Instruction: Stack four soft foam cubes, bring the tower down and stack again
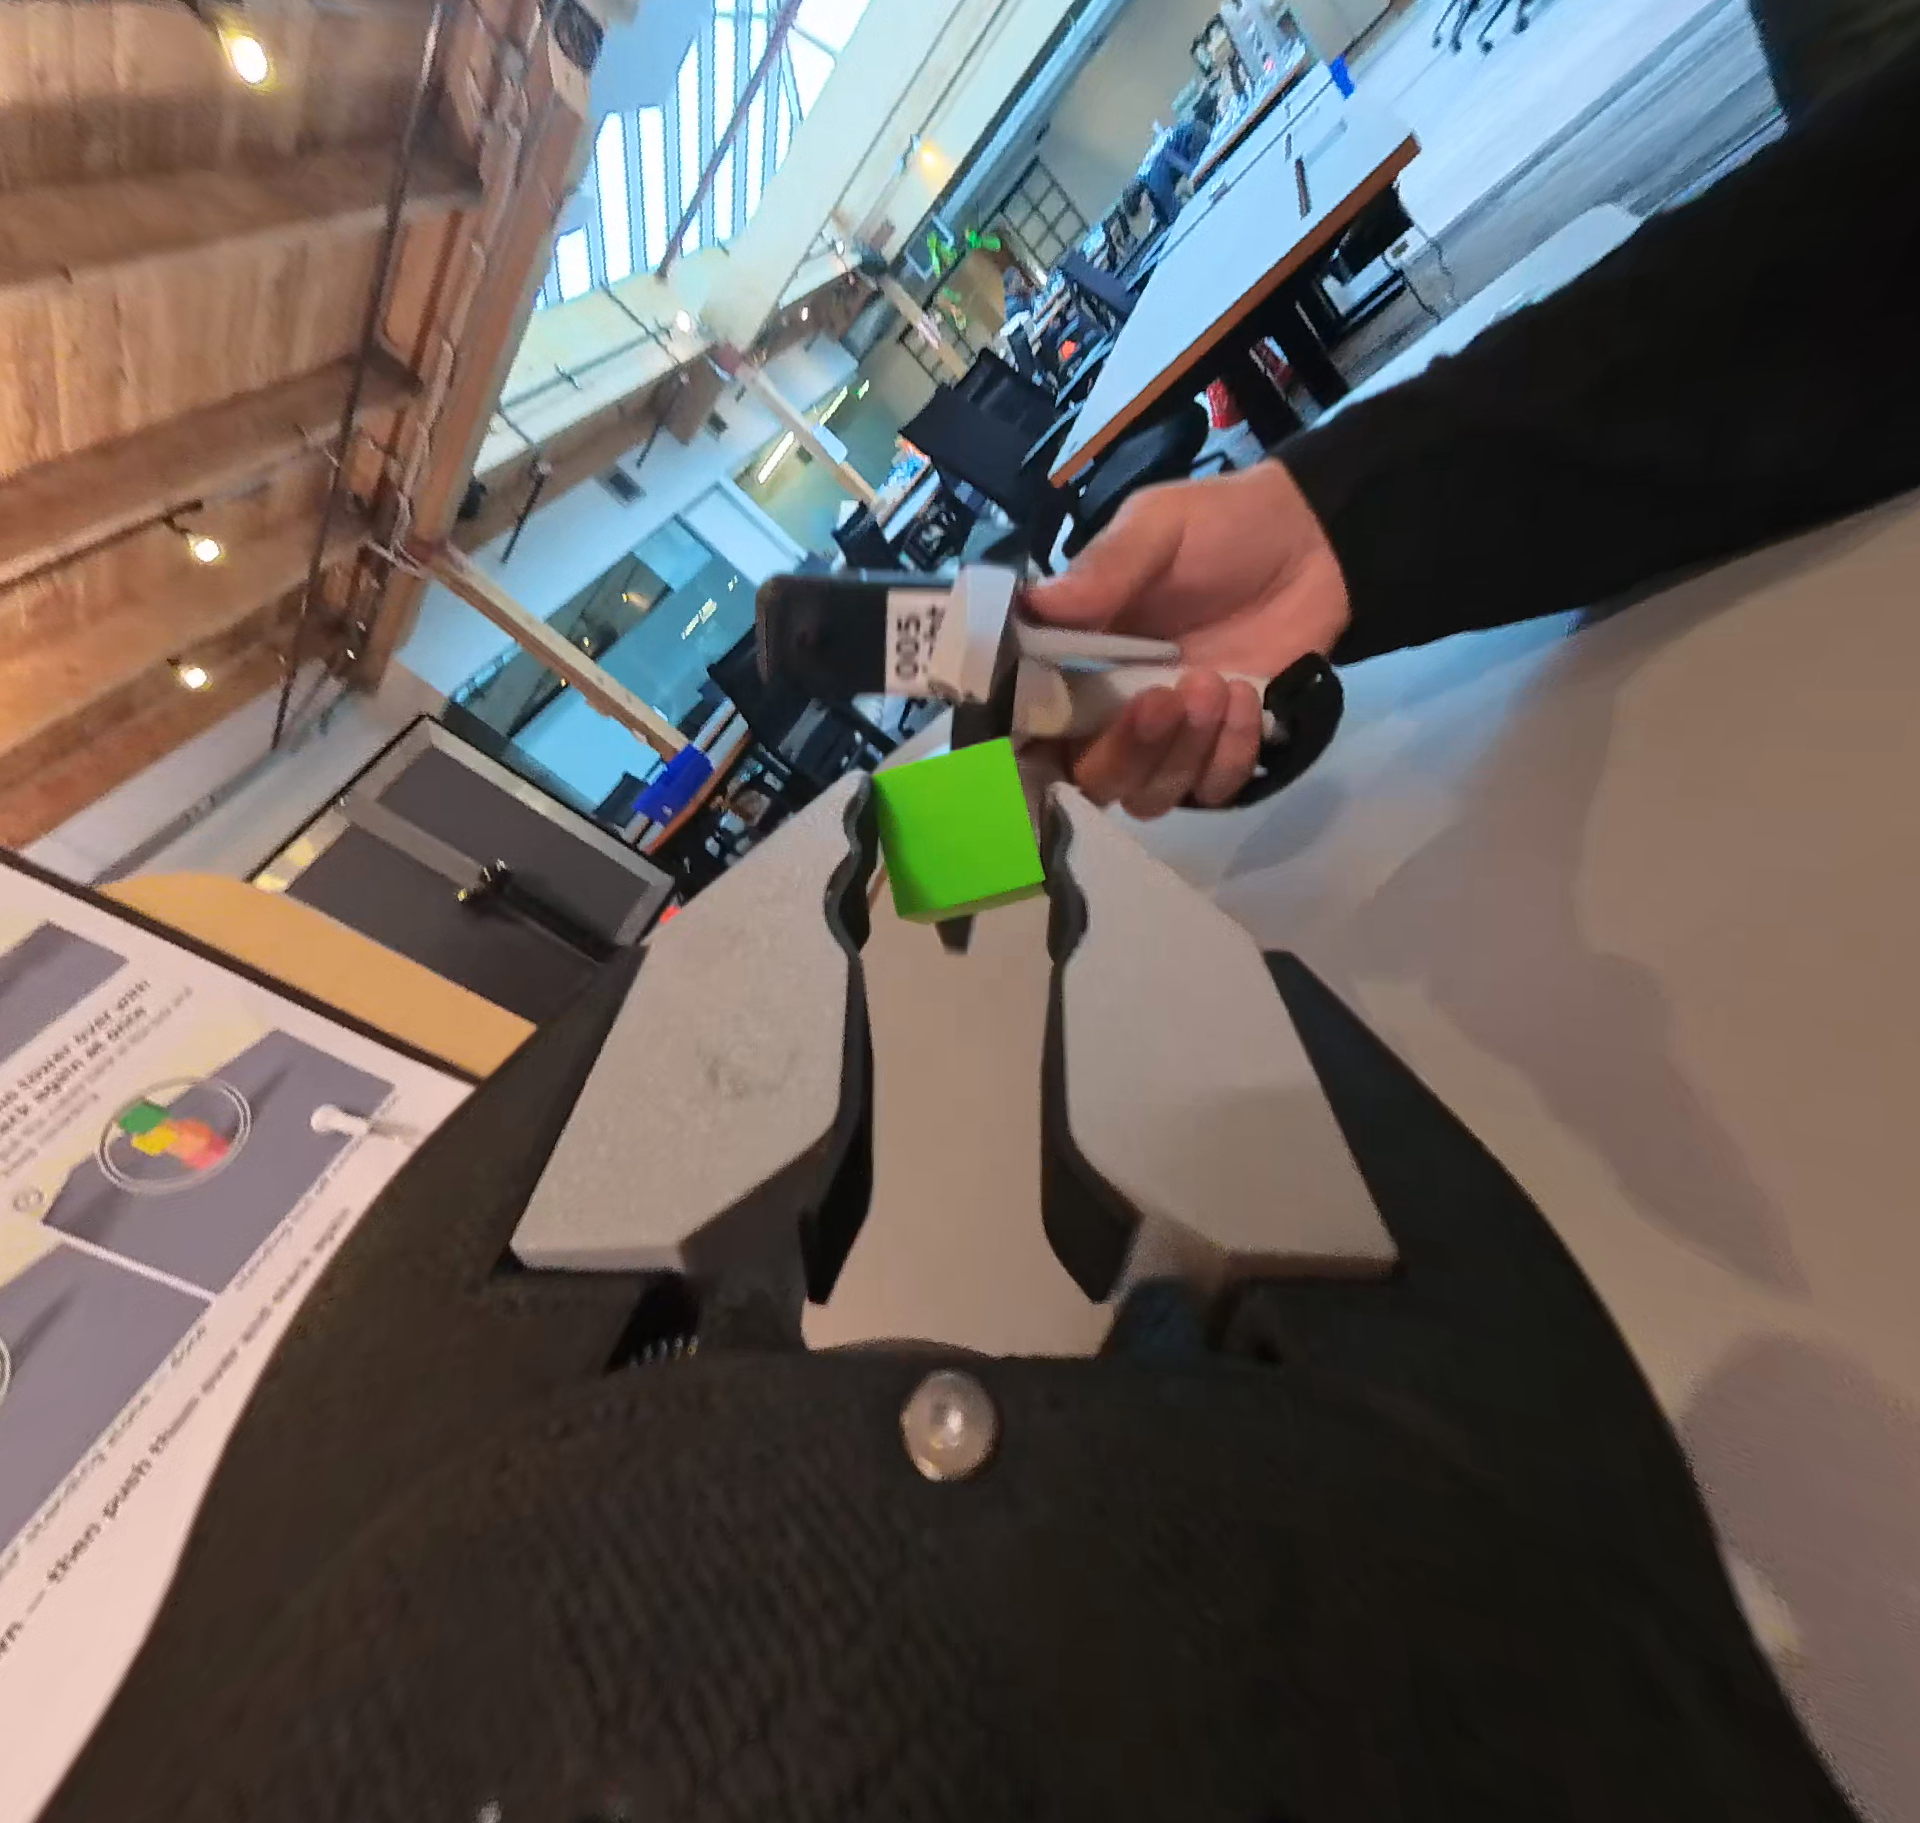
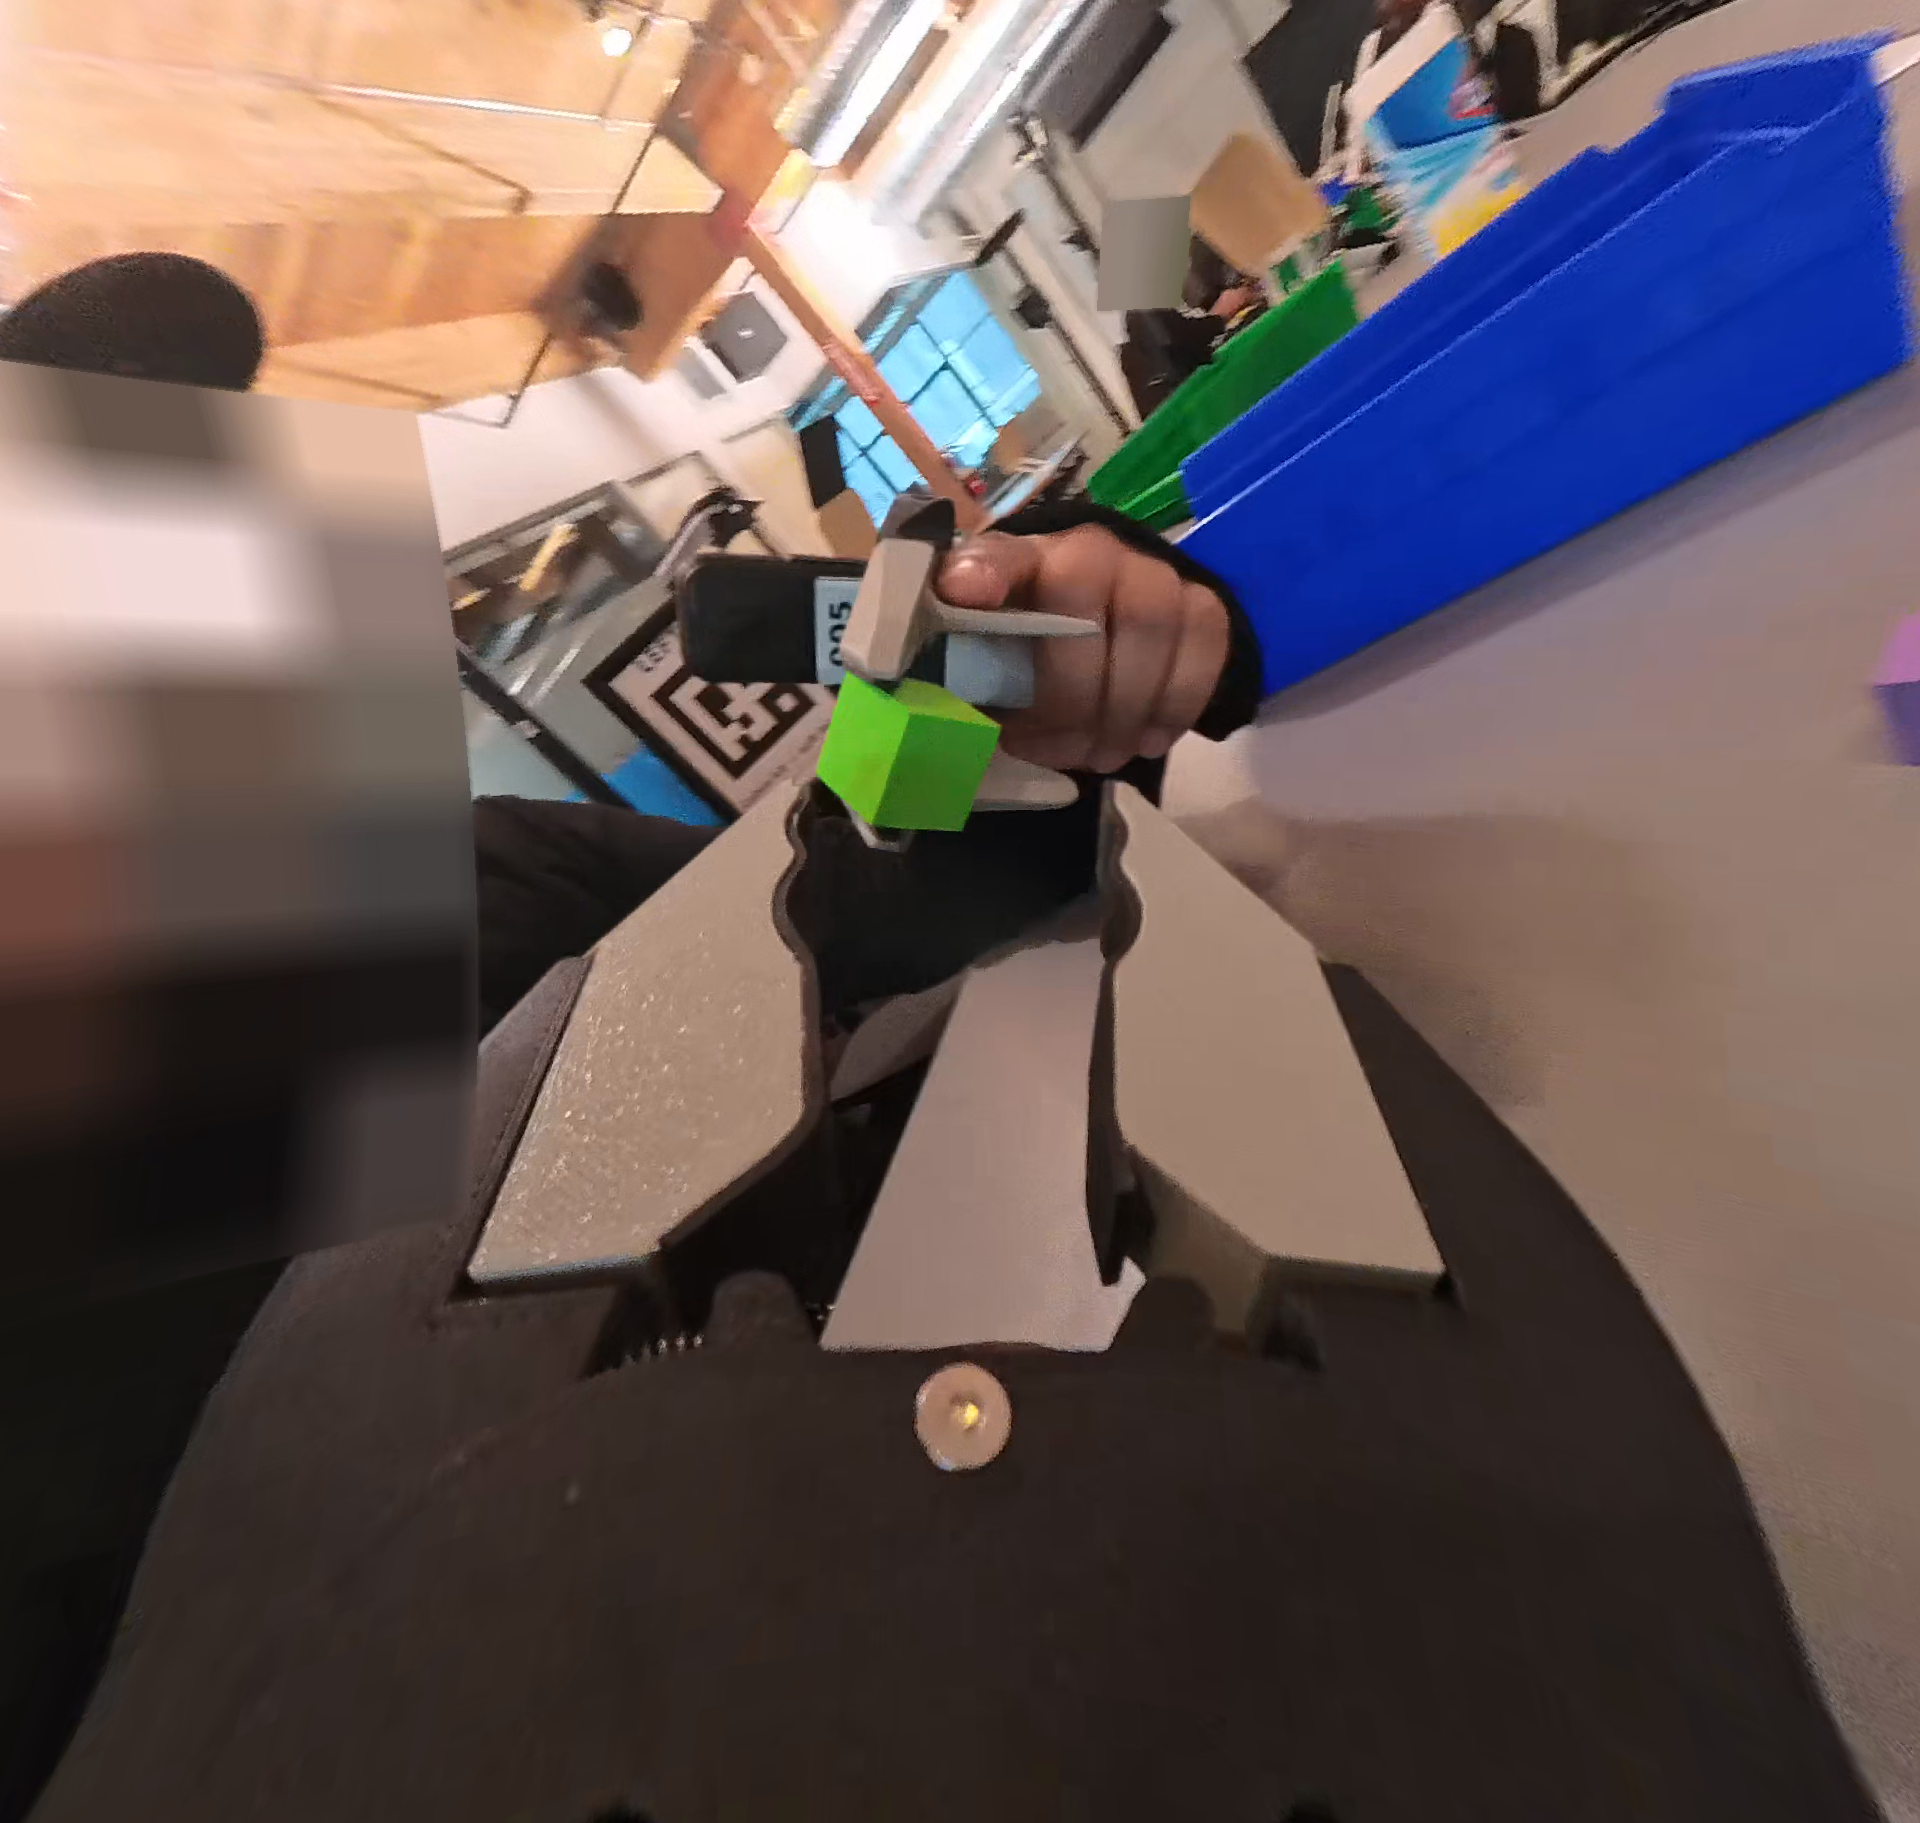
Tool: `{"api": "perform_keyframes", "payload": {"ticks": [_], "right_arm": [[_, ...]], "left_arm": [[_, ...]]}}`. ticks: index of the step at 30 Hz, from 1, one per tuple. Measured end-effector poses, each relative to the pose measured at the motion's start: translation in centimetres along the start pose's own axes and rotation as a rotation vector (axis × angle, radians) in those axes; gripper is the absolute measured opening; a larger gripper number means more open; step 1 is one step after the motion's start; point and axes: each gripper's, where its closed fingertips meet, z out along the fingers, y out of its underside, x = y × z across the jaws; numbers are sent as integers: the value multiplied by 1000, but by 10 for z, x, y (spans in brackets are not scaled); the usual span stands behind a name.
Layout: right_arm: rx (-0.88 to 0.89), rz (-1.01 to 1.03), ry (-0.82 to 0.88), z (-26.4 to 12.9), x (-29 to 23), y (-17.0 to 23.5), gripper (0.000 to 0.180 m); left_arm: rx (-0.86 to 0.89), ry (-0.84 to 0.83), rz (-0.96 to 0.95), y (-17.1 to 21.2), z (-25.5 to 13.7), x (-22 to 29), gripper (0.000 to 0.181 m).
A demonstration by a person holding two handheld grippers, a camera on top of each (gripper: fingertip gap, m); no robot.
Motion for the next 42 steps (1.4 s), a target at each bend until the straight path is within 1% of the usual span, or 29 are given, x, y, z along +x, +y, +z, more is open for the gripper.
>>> {"api": "perform_keyframes", "payload": {"ticks": [3, 6, 10, 12, 14, 17, 22, 24, 26, 28, 32, 36, 40, 42], "right_arm": [[-8, 22, -94, 11, -8, 4, 47], [9, 59, -213, 17, -23, 3, 39], [1, 72, -192, 21, -17, 6, 29], [3, 59, -163, 19, -14, 5, 28], [-4, 27, -97, 17, -6, 5, 28], [-49, -79, 89, 13, 13, 6, 27], [-207, -367, 445, 4, 32, 10, 27], [-269, -459, 533, 2, 35, 12, 27], [-290, -497, 563, 1, 37, 13, 27], [-266, -462, 523, 1, 34, 13, 27], [-146, -329, 349, 3, 16, 5, 24], [-72, -199, 206, 2, 5, 1, 24], [-5, -147, 134, 3, 0, -6, 26], [19, -154, 121, 3, -2, -9, 26]], "left_arm": [[34, -1, 12, -10, 0, 2, 29], [27, -5, 19, -7, 2, 3, 29], [12, -8, 23, -4, 3, 4, 29], [-14, -18, 29, 2, 5, 2, 29], [-59, -27, 24, 11, 5, 1, 29], [-136, -22, 10, 30, 6, 2, 27], [-249, -16, 64, 53, 8, 7, 26], [-267, -19, 100, 57, 9, 9, 27], [-276, -24, 148, 59, 10, 10, 27], [-262, -35, 182, 55, 10, 9, 27], [-206, -84, 255, 40, 9, 4, 26], [-199, -145, 346, 30, 9, 0, 26], [-201, -254, 417, 23, 7, -13, 26], [-193, -269, 401, 22, 7, -15, 26]]}}
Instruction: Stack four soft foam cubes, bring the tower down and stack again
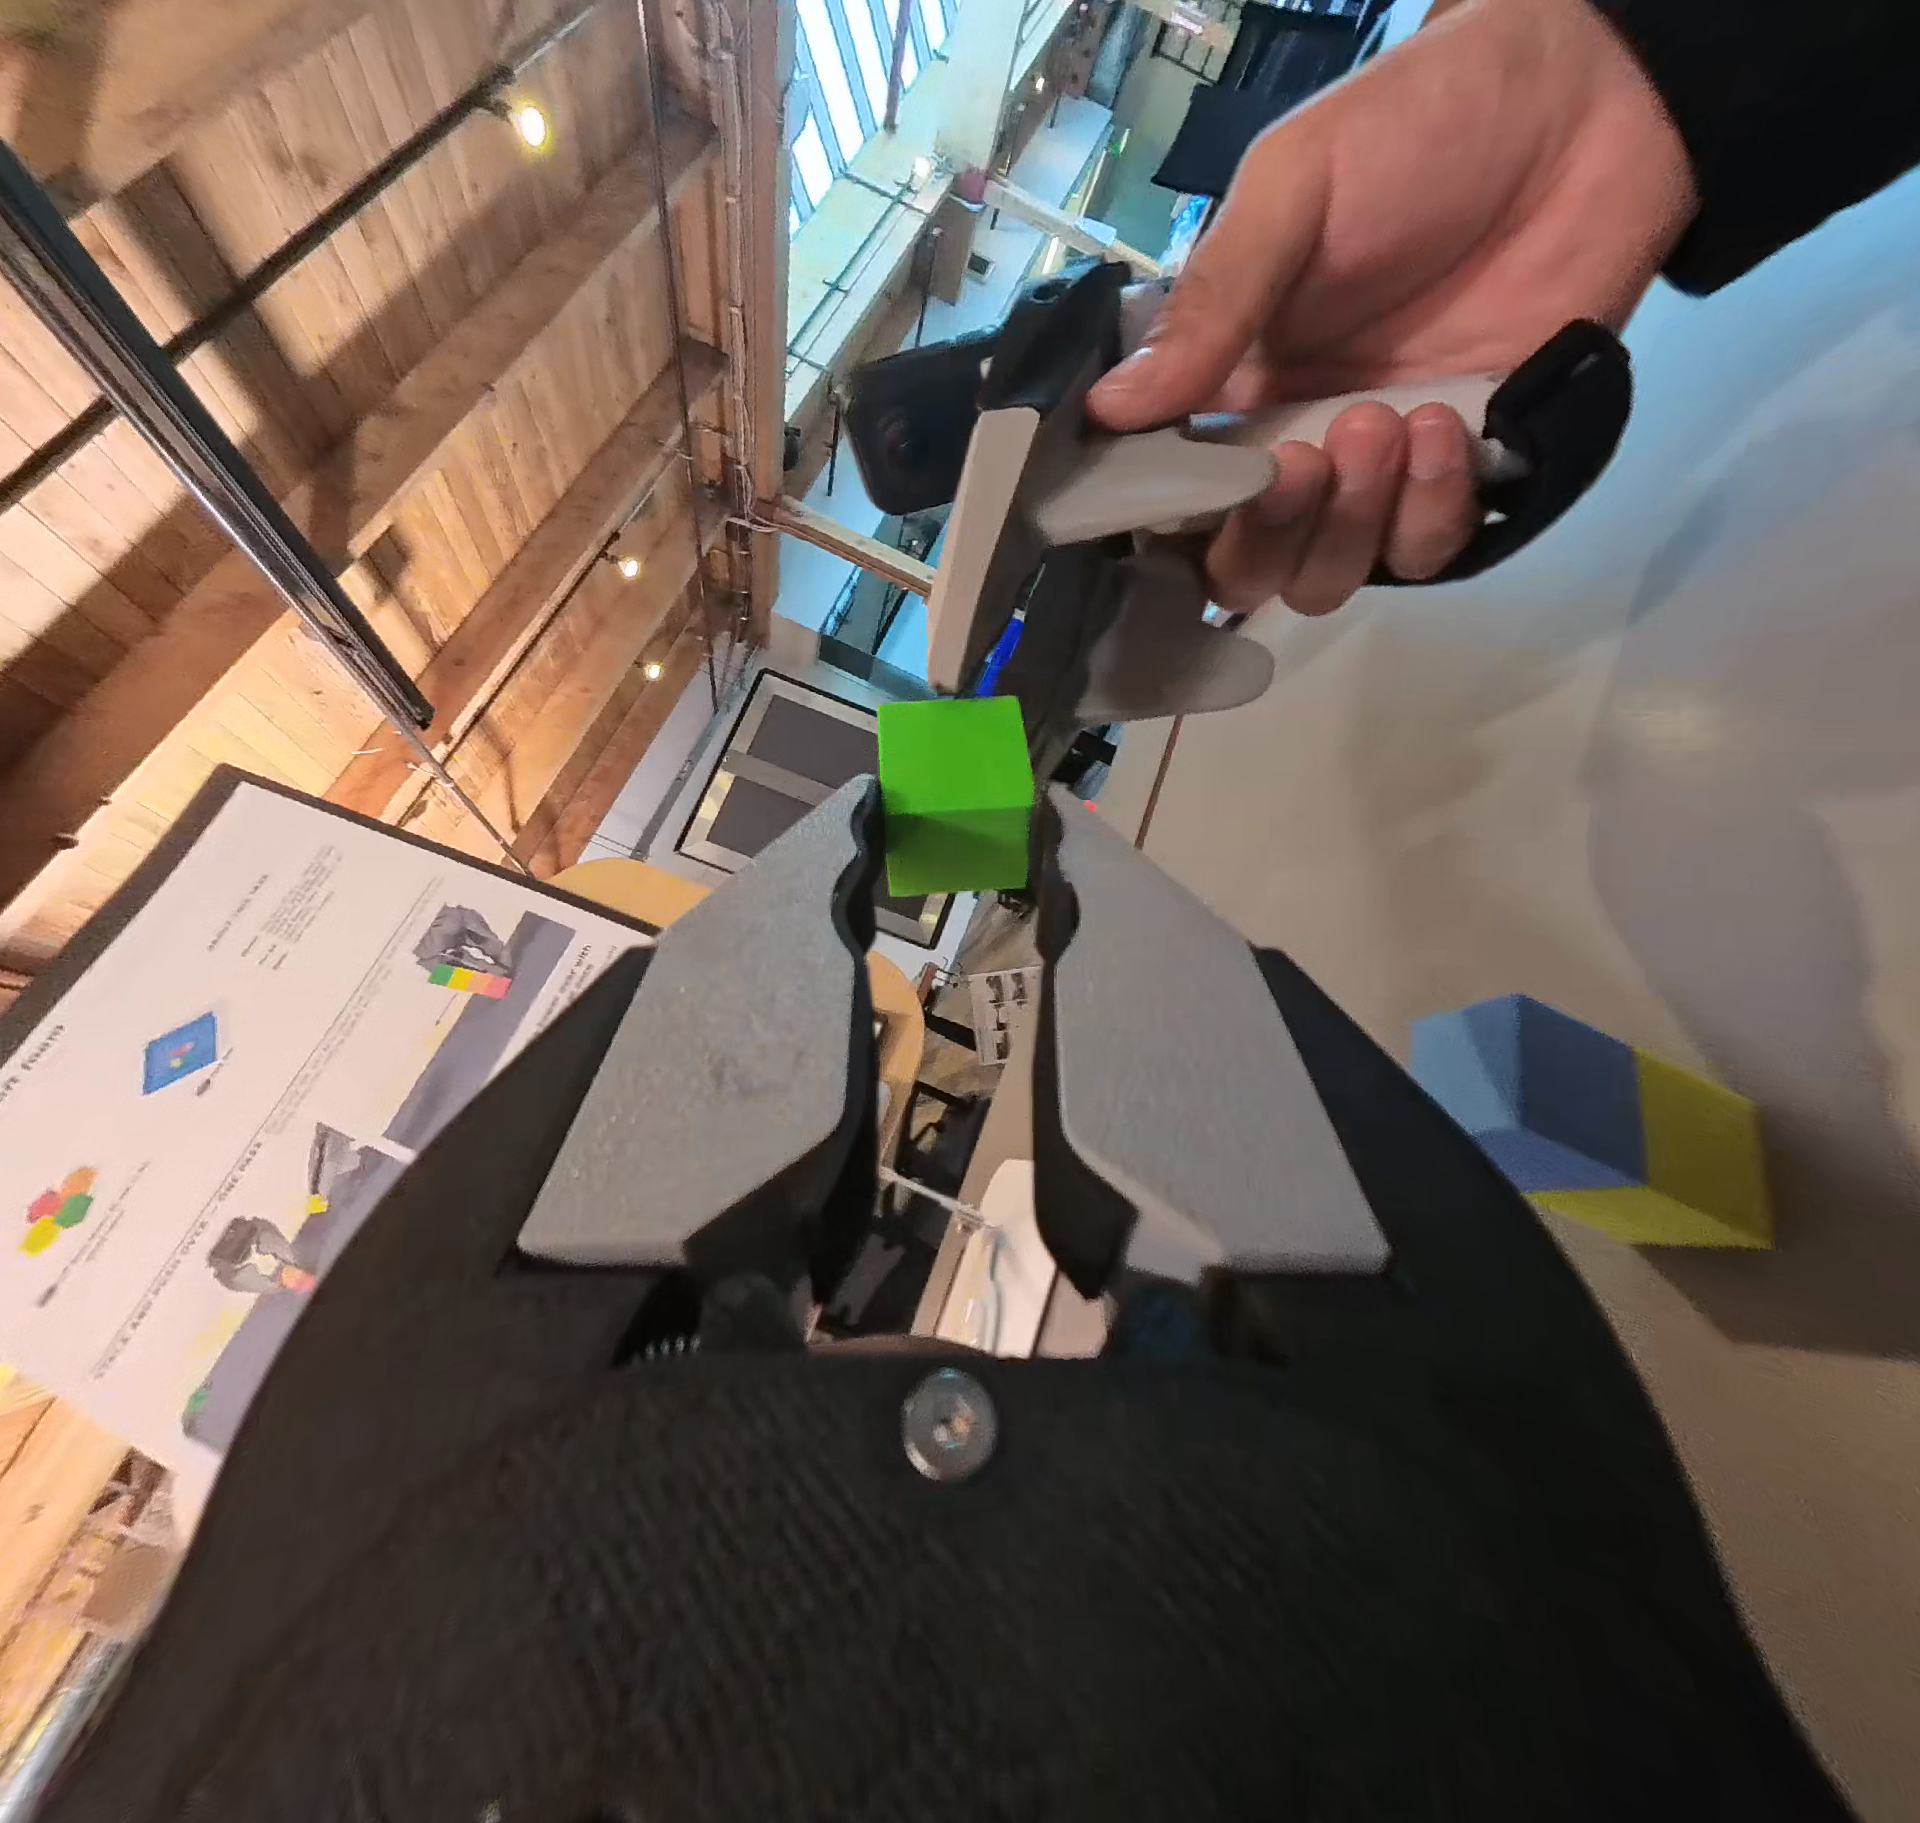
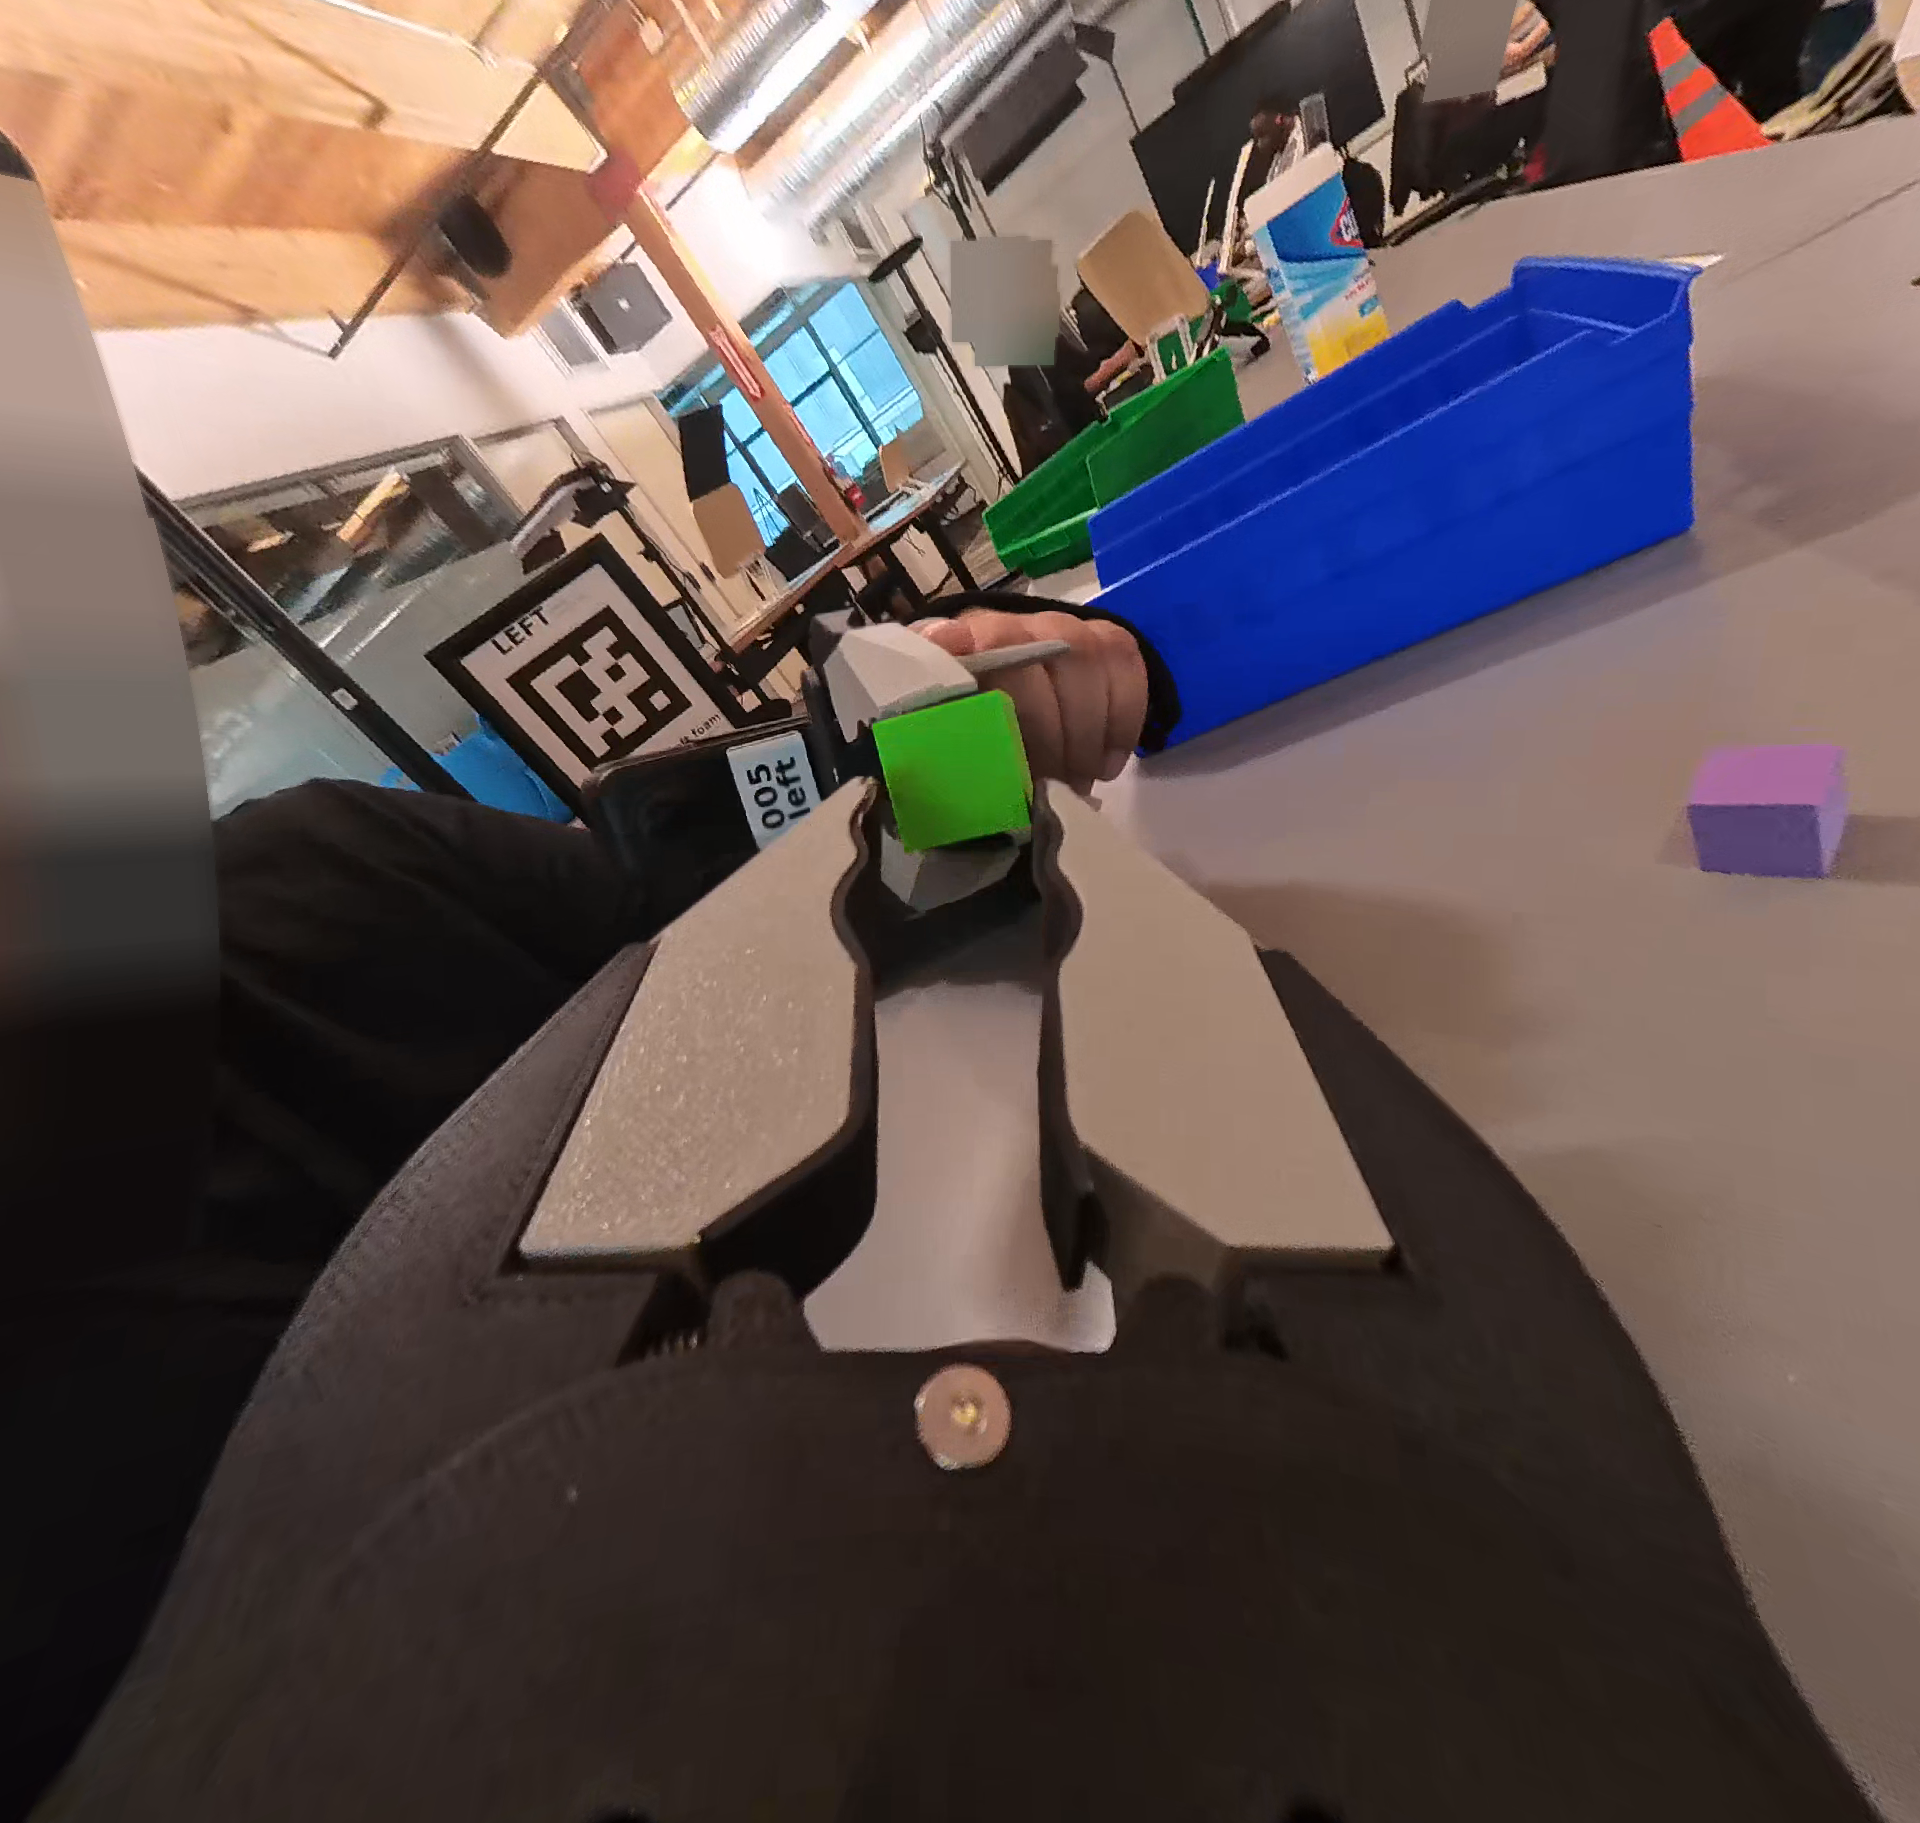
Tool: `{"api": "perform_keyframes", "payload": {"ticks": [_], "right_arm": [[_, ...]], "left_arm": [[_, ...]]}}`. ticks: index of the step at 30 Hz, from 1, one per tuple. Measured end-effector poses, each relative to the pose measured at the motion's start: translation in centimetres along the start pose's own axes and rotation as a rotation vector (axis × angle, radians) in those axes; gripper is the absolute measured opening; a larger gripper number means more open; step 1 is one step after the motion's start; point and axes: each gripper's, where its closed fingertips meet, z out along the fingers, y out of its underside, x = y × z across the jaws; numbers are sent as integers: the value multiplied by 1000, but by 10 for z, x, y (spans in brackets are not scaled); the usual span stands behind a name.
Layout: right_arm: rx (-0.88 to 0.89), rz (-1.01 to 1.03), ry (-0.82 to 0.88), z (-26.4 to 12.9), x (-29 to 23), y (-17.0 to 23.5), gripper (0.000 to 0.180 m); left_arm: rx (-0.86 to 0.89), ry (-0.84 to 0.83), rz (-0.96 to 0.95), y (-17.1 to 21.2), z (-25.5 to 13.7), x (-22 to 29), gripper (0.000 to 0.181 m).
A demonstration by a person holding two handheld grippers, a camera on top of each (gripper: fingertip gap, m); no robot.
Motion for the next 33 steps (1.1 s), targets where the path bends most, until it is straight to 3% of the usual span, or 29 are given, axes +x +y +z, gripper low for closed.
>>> {"api": "perform_keyframes", "payload": {"ticks": [10, 16, 20, 26, 33], "right_arm": [[-17, -151, 120, 8, 9, 0, 23], [-184, -253, 238, 5, 18, 18, 23], [-312, -358, 317, -1, 21, 29, 23], [-506, -473, 297, -2, 14, 49, 24], [-801, -484, 335, 4, 29, 56, 24]], "left_arm": [[-21, 13, -144, 8, 3, -1, 26], [-17, 234, -311, 9, -8, 20, 32], [-36, 482, -539, 14, -28, 36, 31], [-162, 657, -939, 43, -46, 36, 33], [-464, 764, -997, 85, -60, 72, 35]]}}
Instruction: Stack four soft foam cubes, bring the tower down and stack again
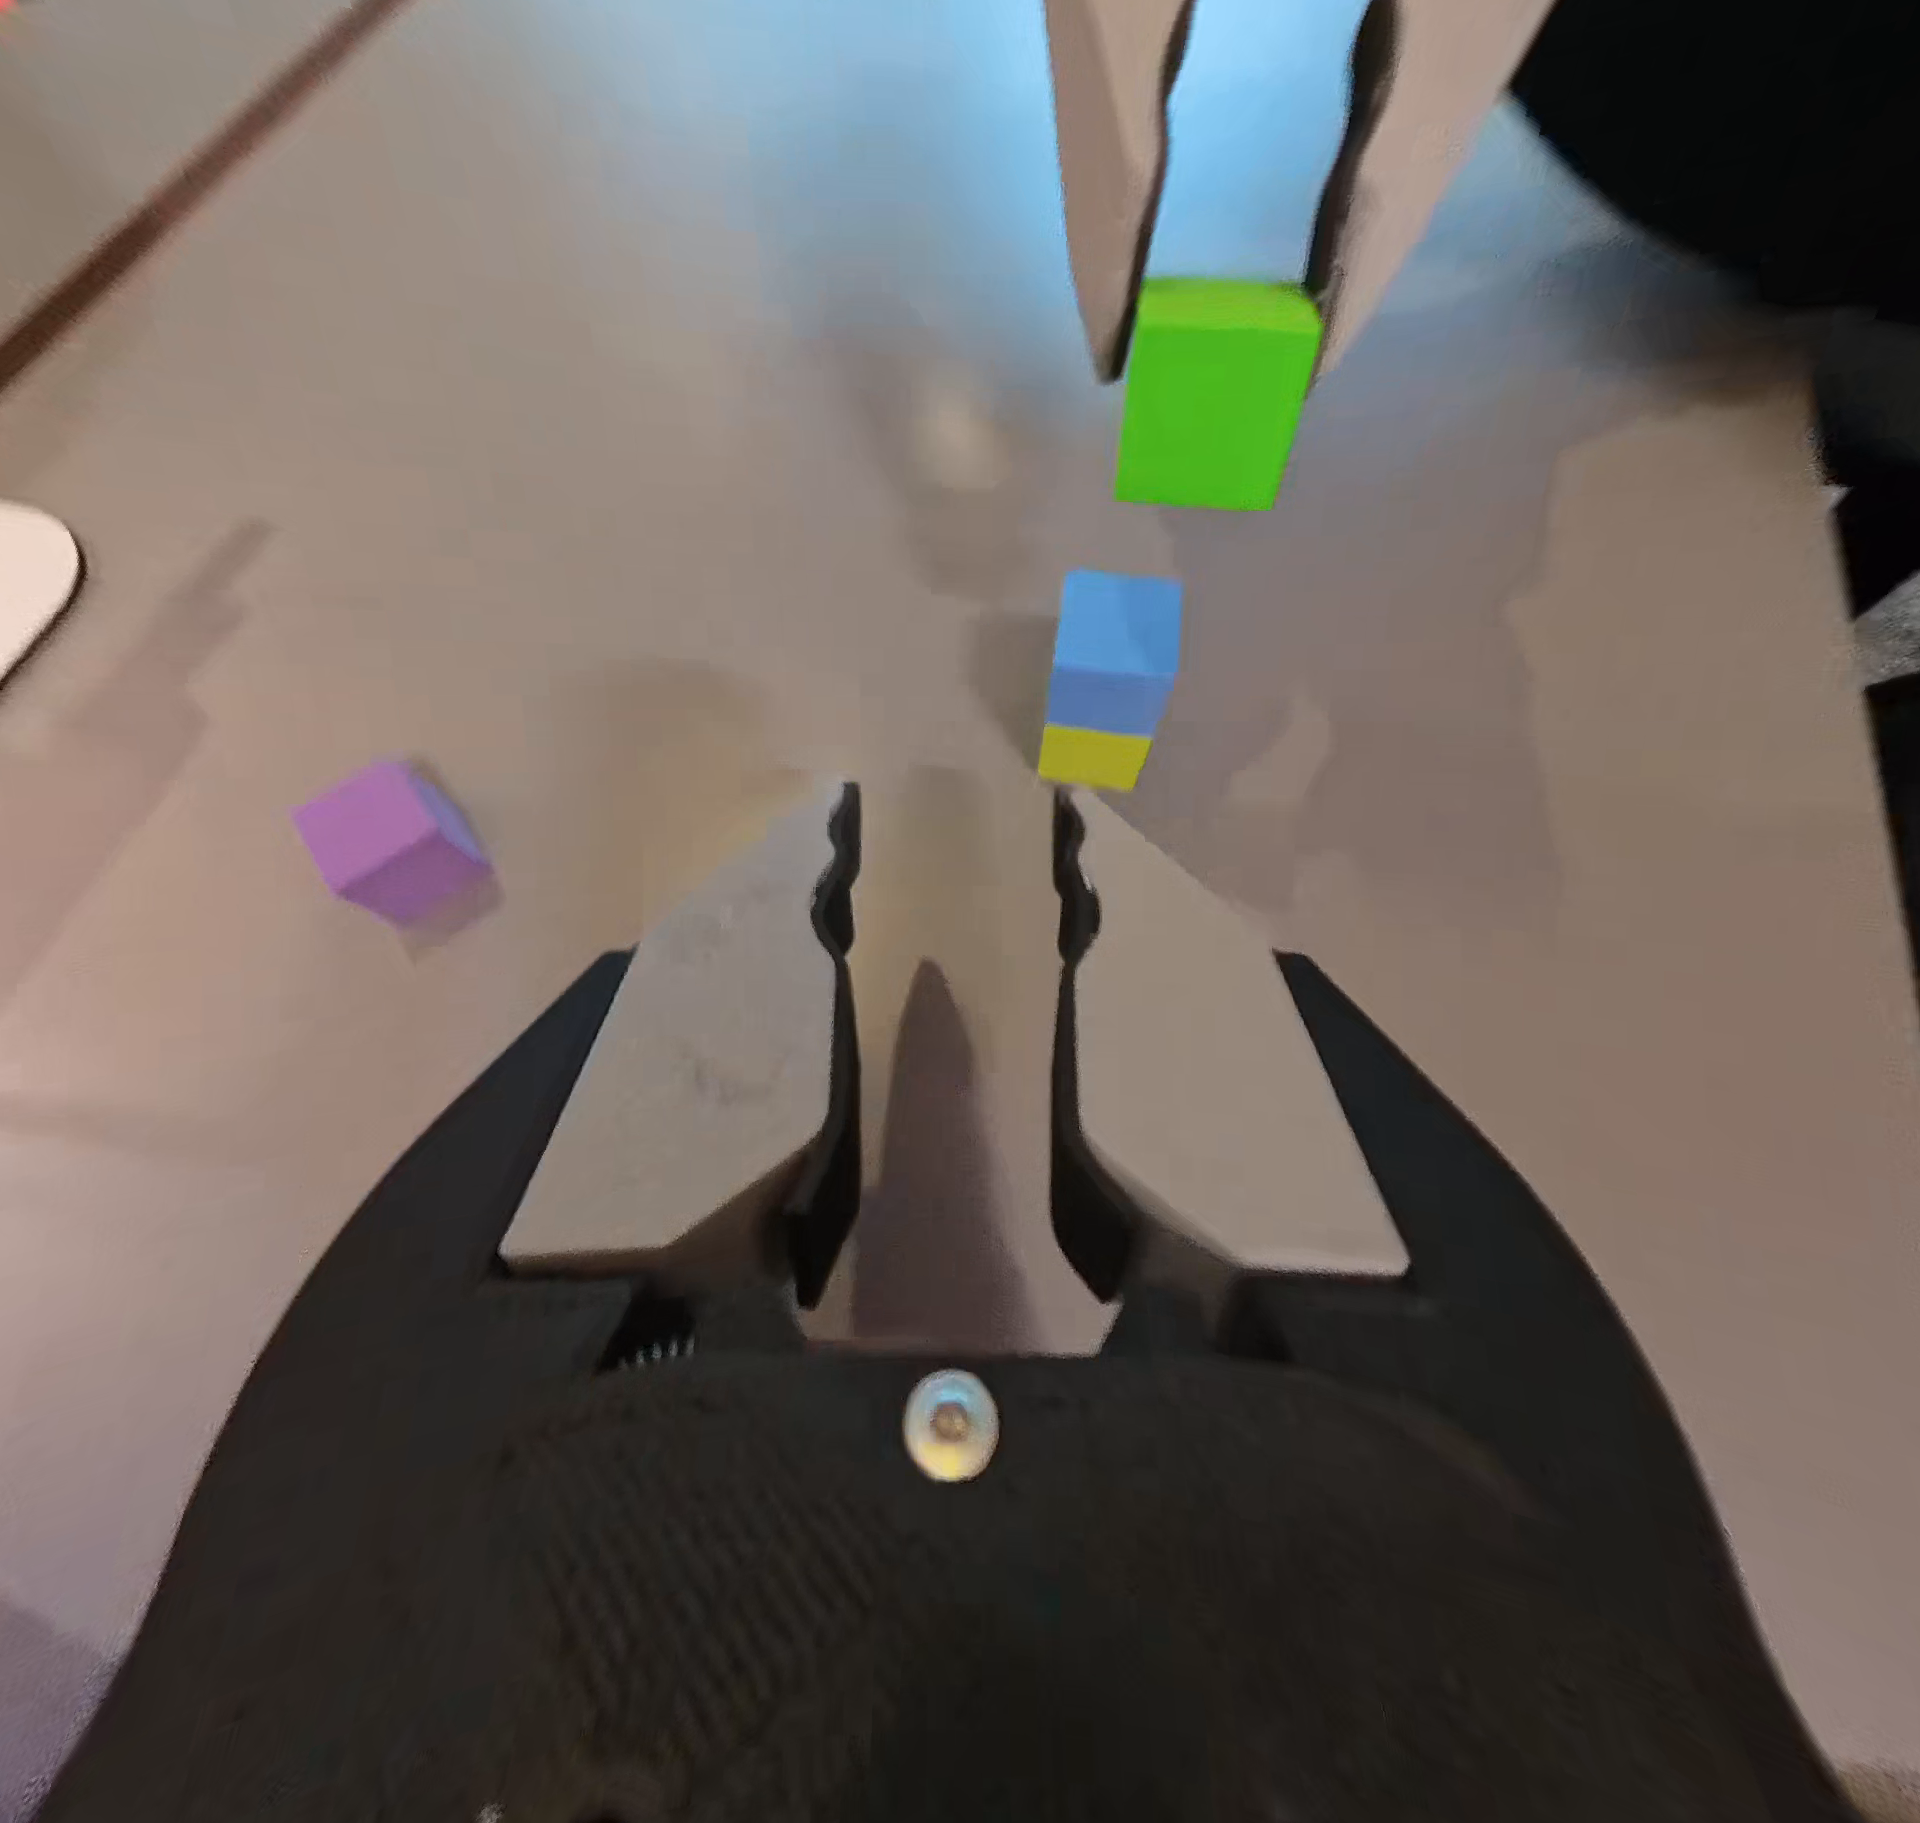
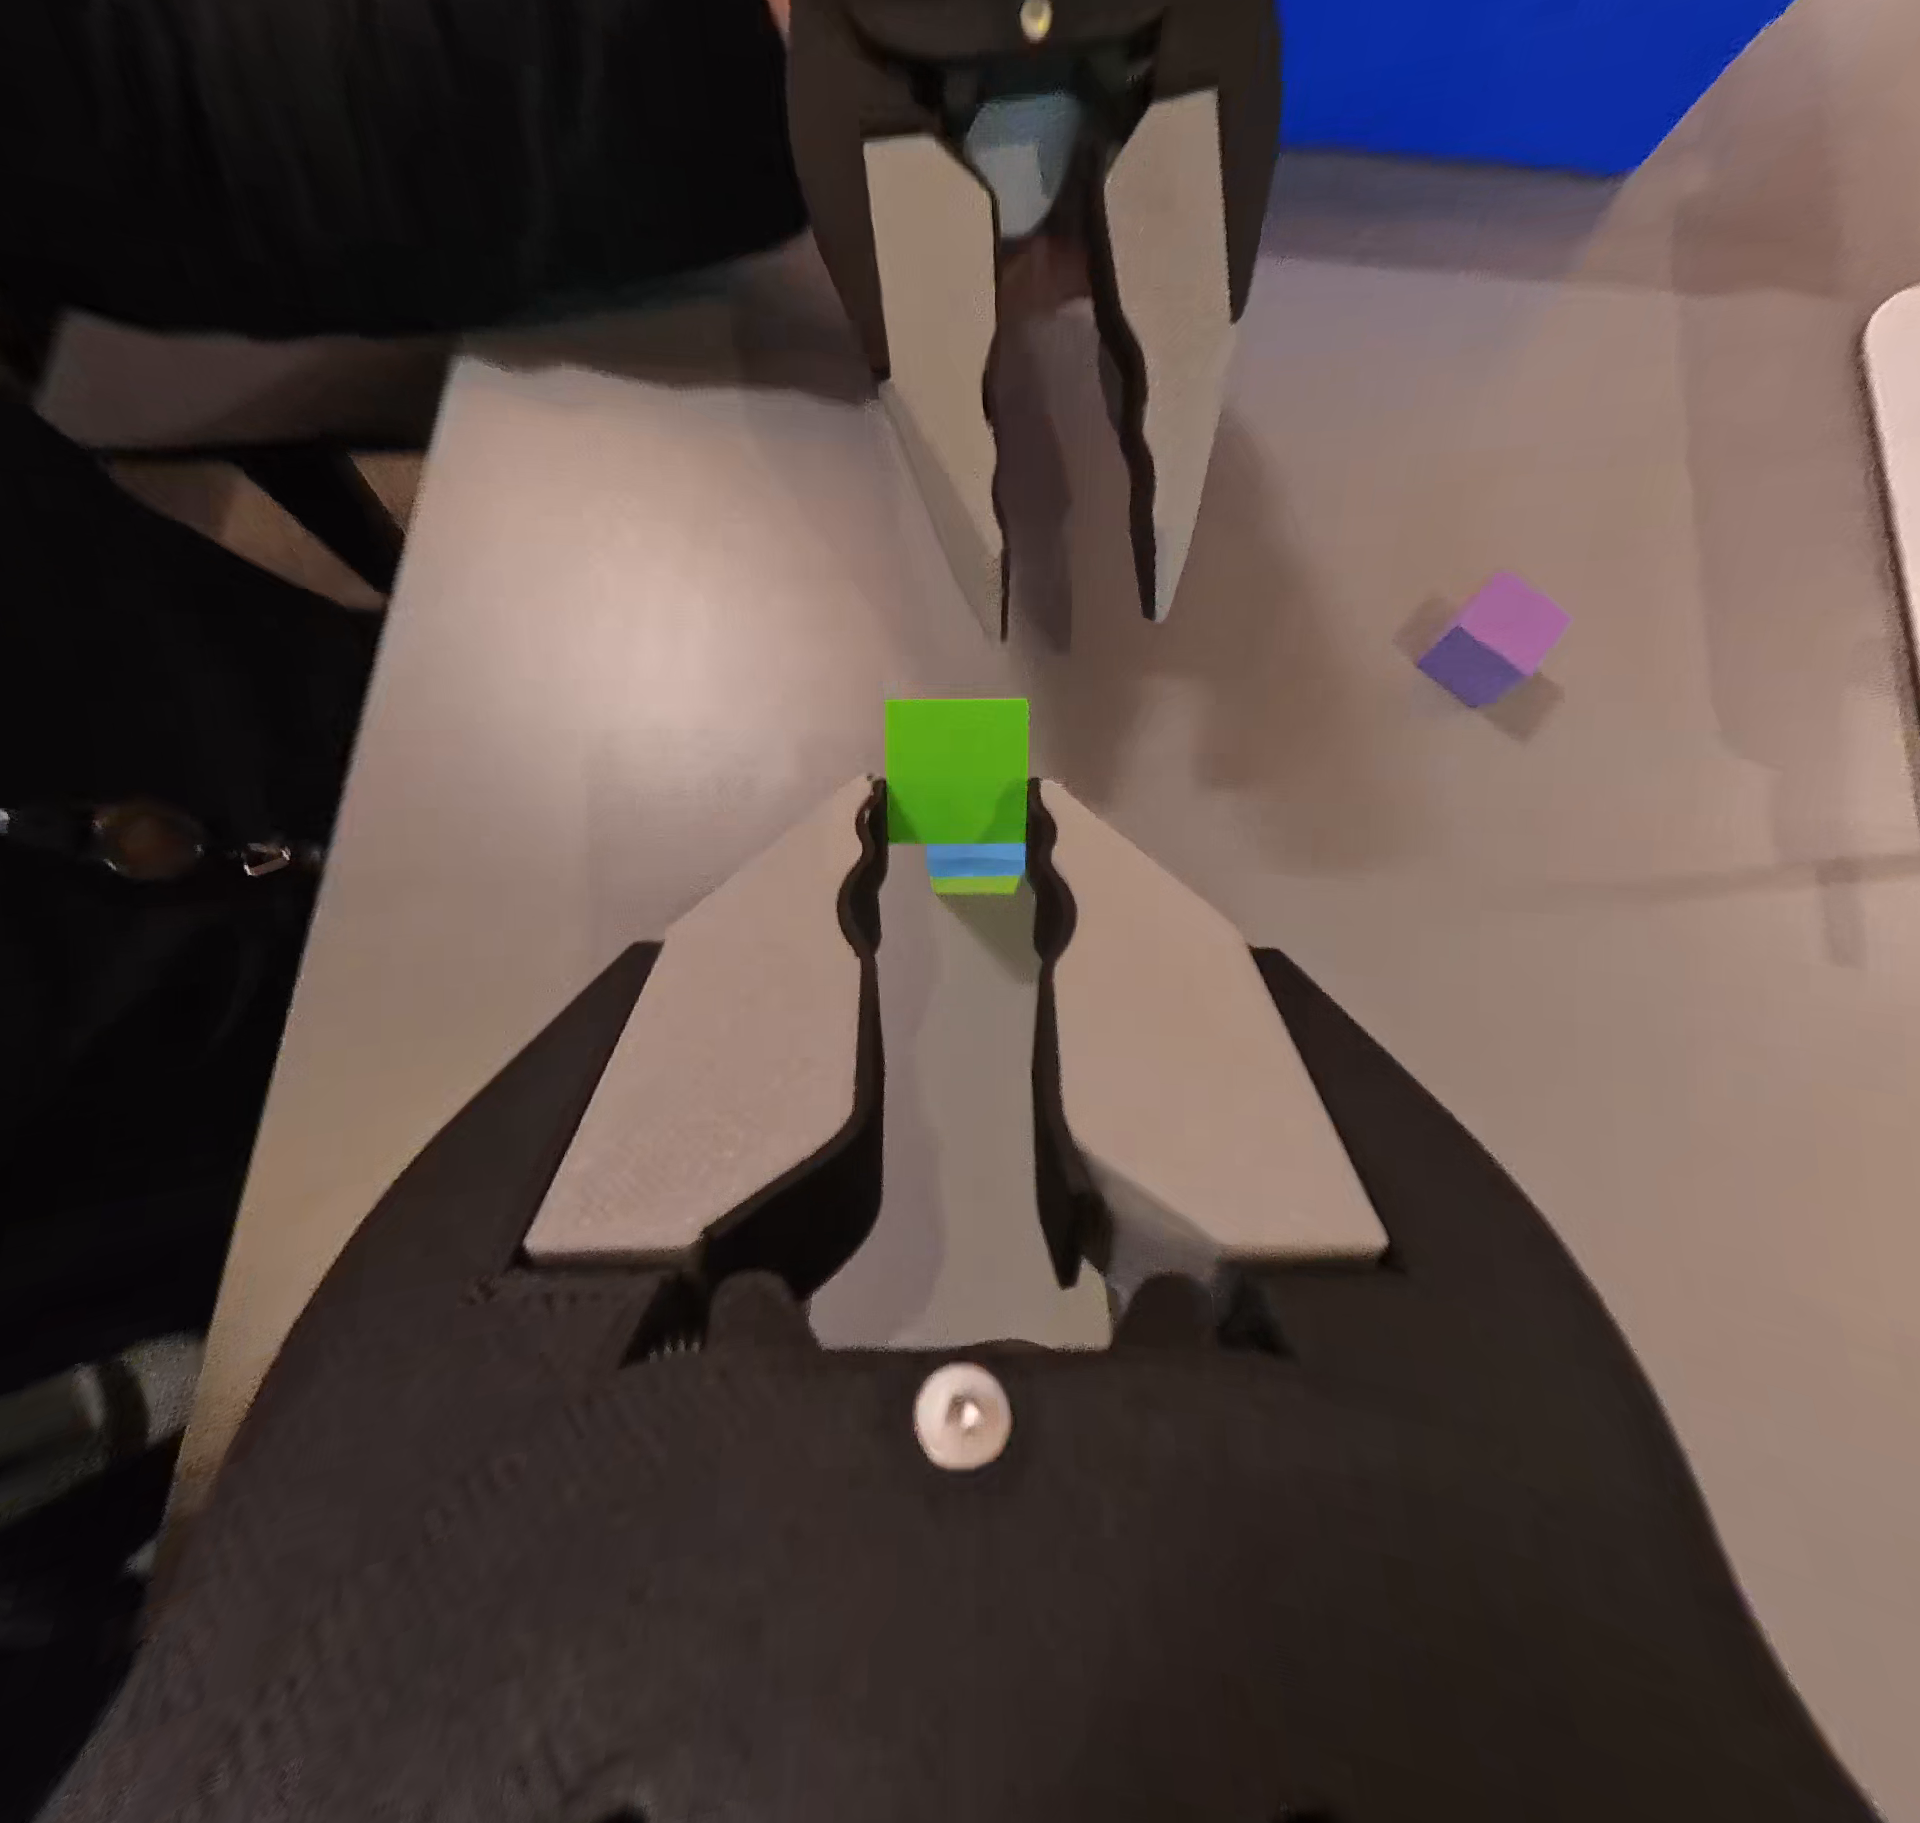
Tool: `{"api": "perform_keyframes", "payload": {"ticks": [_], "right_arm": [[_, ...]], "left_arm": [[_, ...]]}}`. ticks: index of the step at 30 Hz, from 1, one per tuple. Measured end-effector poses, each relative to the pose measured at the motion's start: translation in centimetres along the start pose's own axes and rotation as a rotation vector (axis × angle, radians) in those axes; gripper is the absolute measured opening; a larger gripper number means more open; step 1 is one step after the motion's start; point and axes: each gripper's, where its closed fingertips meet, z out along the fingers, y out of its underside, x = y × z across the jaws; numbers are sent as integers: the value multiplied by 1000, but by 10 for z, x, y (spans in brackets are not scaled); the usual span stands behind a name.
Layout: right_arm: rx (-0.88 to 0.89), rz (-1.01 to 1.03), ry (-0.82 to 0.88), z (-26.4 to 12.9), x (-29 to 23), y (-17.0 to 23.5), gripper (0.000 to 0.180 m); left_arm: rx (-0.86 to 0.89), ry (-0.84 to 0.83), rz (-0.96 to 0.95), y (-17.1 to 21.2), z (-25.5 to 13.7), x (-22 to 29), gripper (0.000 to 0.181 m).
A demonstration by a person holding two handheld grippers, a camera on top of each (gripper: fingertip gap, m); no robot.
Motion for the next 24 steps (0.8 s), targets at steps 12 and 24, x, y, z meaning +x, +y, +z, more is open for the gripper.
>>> {"api": "perform_keyframes", "payload": {"ticks": [12, 24], "right_arm": [[-300, -57, 14, 25, 9, 15, 23], [-324, -67, 9, 28, 5, 18, 24]], "left_arm": [[-215, -106, -22, 43, 15, -22, 34], [-226, -115, -28, 46, 17, -24, 32]]}}
